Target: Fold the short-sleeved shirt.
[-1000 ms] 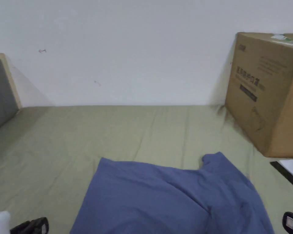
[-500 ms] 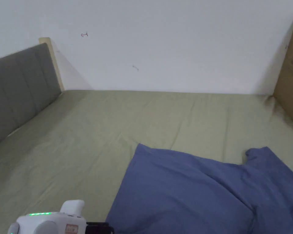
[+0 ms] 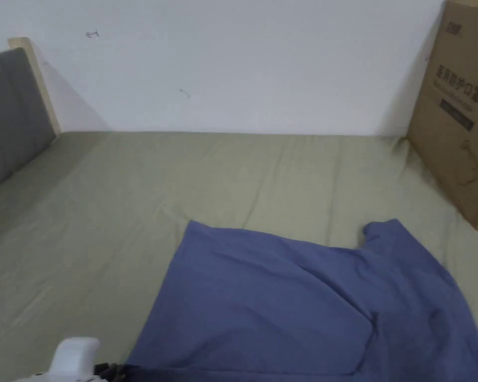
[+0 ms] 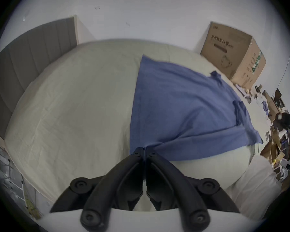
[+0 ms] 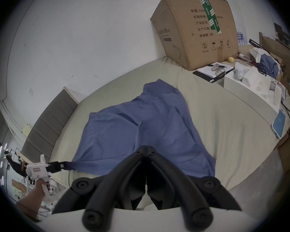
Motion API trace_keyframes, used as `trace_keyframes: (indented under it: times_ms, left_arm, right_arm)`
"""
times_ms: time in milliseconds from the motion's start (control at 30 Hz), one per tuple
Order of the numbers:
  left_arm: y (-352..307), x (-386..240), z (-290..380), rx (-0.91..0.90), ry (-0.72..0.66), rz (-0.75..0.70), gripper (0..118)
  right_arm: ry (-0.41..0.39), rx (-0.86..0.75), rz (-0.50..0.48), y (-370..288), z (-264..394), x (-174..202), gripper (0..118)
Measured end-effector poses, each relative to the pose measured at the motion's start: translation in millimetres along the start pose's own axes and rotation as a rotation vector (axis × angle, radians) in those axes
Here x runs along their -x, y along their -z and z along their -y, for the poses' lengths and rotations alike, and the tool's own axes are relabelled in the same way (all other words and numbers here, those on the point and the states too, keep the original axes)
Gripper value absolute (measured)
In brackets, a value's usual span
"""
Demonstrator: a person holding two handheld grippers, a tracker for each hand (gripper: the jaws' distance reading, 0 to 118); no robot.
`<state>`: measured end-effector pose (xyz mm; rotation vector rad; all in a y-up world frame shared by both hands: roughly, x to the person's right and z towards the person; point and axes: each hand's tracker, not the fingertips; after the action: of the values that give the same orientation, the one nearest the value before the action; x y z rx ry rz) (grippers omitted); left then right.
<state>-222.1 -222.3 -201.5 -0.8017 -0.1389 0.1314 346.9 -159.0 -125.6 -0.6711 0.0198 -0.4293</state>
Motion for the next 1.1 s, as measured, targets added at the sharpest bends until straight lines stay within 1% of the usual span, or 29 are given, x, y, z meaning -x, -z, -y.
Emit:
trace_keyframes:
  times_ms: [33, 67, 100, 133, 167, 200, 233, 267, 300, 333, 400, 433, 500, 567, 633, 667, 700, 733, 767, 800, 833, 933, 1000, 1100]
  left_arm:
    - [-7.9, -1.3, 1.0, -0.042, -0.006, 0.004, 1]
    - [-13.3, -2.7, 1.4, -0.070, -0.003, 0.008, 1]
    - [-18.8, -4.8, 1.4, -0.094, 0.009, 0.007, 1]
    - [-23.1, -6.7, 1.1, -0.105, 0.014, 0.009, 1]
    - [-24.9, -7.6, 0.6, -0.107, 0.014, 0.013, 1]
    - [-26.4, -8.8, -1.3, -0.104, 0.014, 0.018, 1]
    - [-27.4, -10.4, -3.0, -0.103, 0.015, 0.021, 1]
    - [-27.9, -11.6, -4.4, -0.101, 0.016, 0.023, 1]
    - [-27.7, -12.7, -6.1, -0.095, 0.015, 0.024, 1]
    - [-27.5, -13.6, -7.0, -0.094, 0.014, 0.023, 1]
    - [-26.5, -14.3, -8.7, -0.088, 0.009, 0.020, 1]
    - [-29.6, -20.9, -7.6, -0.085, 0.009, 0.017, 1]
    - [-28.6, -24.6, -7.9, -0.073, 0.017, 0.005, 1]
    - [-27.5, -26.3, -8.6, -0.059, 0.028, -0.008, 1]
    - [-26.8, -28.0, -9.1, -0.050, 0.033, -0.014, 1]
    - [-26.3, -28.7, -9.3, -0.044, 0.032, -0.015, 1]
    - [-26.0, -26.4, -9.8, -0.041, 0.031, -0.017, 1]
    - [-25.5, -26.3, -9.8, -0.038, 0.029, -0.019, 1]
    - [-24.9, -26.4, -9.9, -0.032, 0.025, -0.021, 1]
    - [-24.0, -26.5, -9.9, -0.024, 0.018, -0.025, 1]
    - [-23.2, -23.7, -9.7, -0.019, 0.012, -0.028, 1]
    - [-23.1, -22.2, -8.5, -0.011, -0.010, -0.035, 1]
    - [-23.3, -19.8, -7.0, -0.011, -0.013, -0.036, 1]
    - [-24.6, -19.8, -4.2, -0.010, -0.008, -0.040, 1]
  right_arm:
    - [-0.005, 0.027, -0.031, 4.9, 0.9, -10.9, 1]
    - [-0.021, 0.050, -0.024, 10.5, 2.9, -18.9, 1]
    - [-0.048, 0.083, 0.006, 15.7, 7.4, -26.6, 1]
    - [-0.087, 0.110, 0.044, 23.3, 13.4, -39.6, 10]
    - [-0.113, 0.127, 0.090, 28.3, 17.0, -46.2, 44]
    - [-0.121, 0.143, 0.131, 35.3, 21.9, -53.8, 89]
    - [-0.123, 0.179, 0.167, 43.4, 25.7, -60.1, 115]
    - [-0.128, 0.223, 0.188, 49.9, 30.5, -65.0, 115]
    - [-0.140, 0.227, 0.178, 55.4, 32.5, -71.4, 112]
    - [-0.144, 0.253, 0.197, 62.8, 37.1, -76.8, 110]
    - [-0.154, 0.317, 0.202, 71.4, 41.6, -77.8, 110]
    - [-0.153, 0.331, 0.195, 74.9, 42.1, -77.0, 110]
    - [-0.163, 0.302, 0.177, 81.9, 42.7, -76.0, 107]
    - [-0.210, 0.286, 0.171, 87.6, 33.2, -66.6, 106]
    - [-0.293, 0.308, 0.182, 100.1, 27.2, -62.1, 105]
    - [-0.324, 0.316, 0.187, 107.1, 25.7, -62.7, 100]
    - [-0.357, 0.338, 0.193, 113.0, 24.9, -63.4, 91]
    - [-0.374, 0.372, 0.195, 117.4, 24.4, -64.2, 70]
    - [-0.376, 0.394, 0.196, 120.1, 25.1, -65.6, 34]
    - [-0.388, 0.392, 0.193, 118.8, 26.3, -63.7, 10]
    - [-0.396, 0.374, 0.188, 114.3, 27.7, -61.5, 8]
    - [-0.426, 0.299, 0.178, 94.4, 29.5, -59.0, 8]
    - [-0.412, 0.233, 0.151, 75.2, 31.3, -59.2, 7]
    - [-0.411, 0.210, 0.140, 50.1, 36.4, -62.4, 7]
